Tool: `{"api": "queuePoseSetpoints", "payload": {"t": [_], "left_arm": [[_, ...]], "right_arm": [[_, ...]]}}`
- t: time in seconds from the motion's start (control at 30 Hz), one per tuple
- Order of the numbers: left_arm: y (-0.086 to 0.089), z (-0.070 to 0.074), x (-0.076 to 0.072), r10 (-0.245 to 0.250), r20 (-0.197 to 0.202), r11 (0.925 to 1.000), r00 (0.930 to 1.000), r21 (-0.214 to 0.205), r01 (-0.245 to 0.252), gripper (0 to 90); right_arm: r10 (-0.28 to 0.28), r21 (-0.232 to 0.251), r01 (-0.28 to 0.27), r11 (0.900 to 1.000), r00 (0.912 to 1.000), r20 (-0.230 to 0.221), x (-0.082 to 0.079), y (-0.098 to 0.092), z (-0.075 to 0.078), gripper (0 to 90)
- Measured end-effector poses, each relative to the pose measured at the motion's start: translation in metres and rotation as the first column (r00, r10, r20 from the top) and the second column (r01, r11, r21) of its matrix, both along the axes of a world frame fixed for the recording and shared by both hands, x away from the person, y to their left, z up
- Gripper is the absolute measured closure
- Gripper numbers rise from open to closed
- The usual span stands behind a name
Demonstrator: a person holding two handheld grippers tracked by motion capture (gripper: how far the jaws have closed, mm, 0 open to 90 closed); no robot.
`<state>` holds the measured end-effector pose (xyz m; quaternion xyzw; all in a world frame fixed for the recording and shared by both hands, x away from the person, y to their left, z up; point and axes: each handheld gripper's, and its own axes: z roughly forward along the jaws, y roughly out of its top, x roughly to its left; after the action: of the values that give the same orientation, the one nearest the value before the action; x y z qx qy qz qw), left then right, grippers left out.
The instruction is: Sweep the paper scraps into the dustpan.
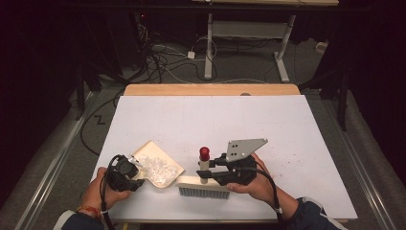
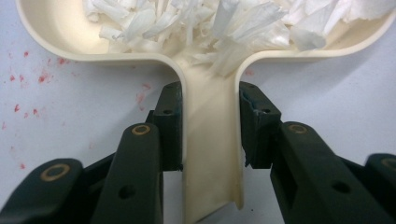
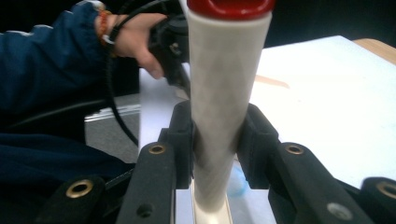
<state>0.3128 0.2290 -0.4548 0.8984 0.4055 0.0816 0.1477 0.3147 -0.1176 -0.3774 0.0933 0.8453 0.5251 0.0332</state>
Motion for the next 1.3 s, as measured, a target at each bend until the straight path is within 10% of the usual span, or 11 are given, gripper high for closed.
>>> {"api": "queuePoseSetpoints", "payload": {"t": [0.3,0.6,0.97,1.3], "left_arm": [[-0.002,-0.001,0.0,-0.01,0.0,0.9999,0.9999,0.009,0.01,63.1],[-0.002,0.001,0.0,-0.013,0.004,0.9999,0.9999,0.003,0.013,63.1],[0.004,0.0,0.002,0.007,-0.003,1.0,1.0,-0.005,-0.007,63.1],[0.006,0.0,0.002,0.008,-0.004,0.9999,1.0,-0.007,-0.008,63.2]], "right_arm": [[-0.14,-0.01,0.14,0.9901,0.9902,0.011,0.031,-0.015,0.002,69.9],[-0.279,0.038,0.277,0.9602,0.9565,0.085,0.045,-0.027,0.011,70.0],[-0.067,0.058,0.066,0.9962,0.9975,0.024,0.009,0.001,0.016,70.0],[-0.103,-0.037,0.105,0.9938,0.9935,0.049,0.015,0.021,0.003,69.9]]}}
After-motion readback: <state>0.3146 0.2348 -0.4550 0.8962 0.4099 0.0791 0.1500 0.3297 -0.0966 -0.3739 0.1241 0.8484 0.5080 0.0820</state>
